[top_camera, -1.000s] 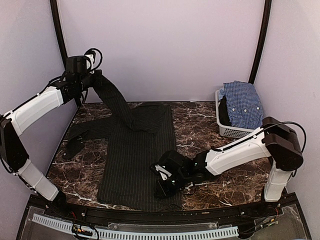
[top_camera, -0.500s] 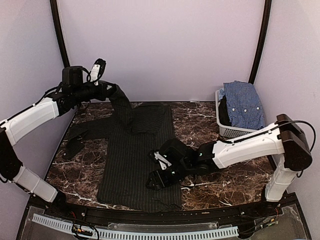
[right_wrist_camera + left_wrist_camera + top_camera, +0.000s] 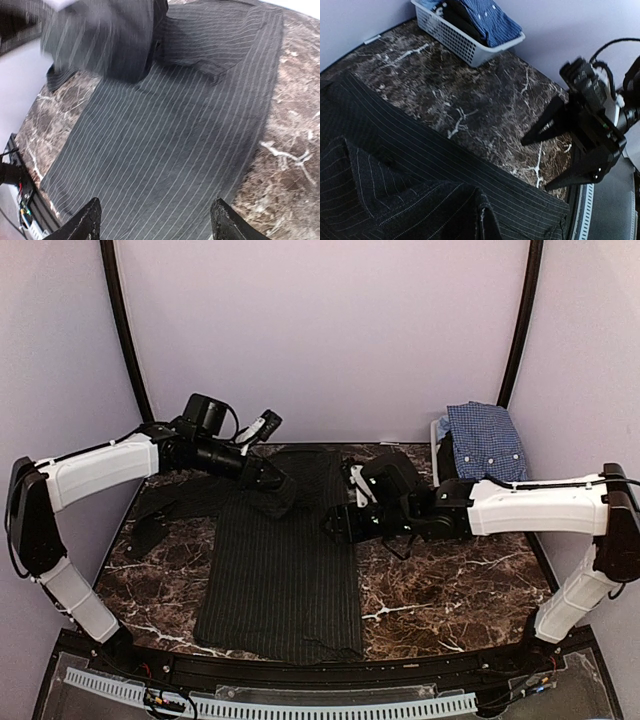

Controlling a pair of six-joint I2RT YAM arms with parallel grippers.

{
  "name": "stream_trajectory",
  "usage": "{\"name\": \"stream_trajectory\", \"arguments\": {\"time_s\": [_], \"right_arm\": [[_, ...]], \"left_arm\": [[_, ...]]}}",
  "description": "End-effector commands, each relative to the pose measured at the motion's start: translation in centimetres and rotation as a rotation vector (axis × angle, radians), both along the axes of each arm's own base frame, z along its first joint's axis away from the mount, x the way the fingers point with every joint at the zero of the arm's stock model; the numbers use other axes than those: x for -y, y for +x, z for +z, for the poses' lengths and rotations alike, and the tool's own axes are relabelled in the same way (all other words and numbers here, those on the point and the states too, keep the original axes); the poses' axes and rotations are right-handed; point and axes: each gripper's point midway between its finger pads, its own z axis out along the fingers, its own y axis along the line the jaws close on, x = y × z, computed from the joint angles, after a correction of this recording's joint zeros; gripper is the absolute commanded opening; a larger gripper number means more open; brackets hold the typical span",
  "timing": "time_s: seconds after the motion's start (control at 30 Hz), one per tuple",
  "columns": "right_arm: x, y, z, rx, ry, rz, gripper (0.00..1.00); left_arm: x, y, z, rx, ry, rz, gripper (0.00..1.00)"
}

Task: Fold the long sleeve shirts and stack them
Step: Place the sleeve of the 1/3-folded shirt, then pick up the sleeve from the 1/3-folded shirt.

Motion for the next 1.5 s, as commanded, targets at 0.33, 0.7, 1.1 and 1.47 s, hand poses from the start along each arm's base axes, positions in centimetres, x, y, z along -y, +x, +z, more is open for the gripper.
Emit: {"name": "stream_trajectory", "arguments": {"time_s": [0.33,0.7,1.1,1.47], "right_arm": [[4.1,2.7,-2.7,-0.011,-0.064,-0.146,0.72],[2.4,1.4,-4.9,-0.082,-0.061,-0.052,0.71],[1.2,4.3,-2.8,-0.008,-0.123,-0.108,0.71],[3.2,5.4,-1.3,0.024,-0.100,-0.165,0.70]], "left_arm": [[6.1,-7.8,-7.3,-0.284,0.146,-0.239,0.44],[2.8,-2.4,-3.9,-0.158,0.079,0.209,0.62],[-3.1,-2.0,-12.1,-0.552,0.084,0.539,0.55],[-2.7,-5.7,-17.4,-0.745,0.050,0.556,0.54]]}}
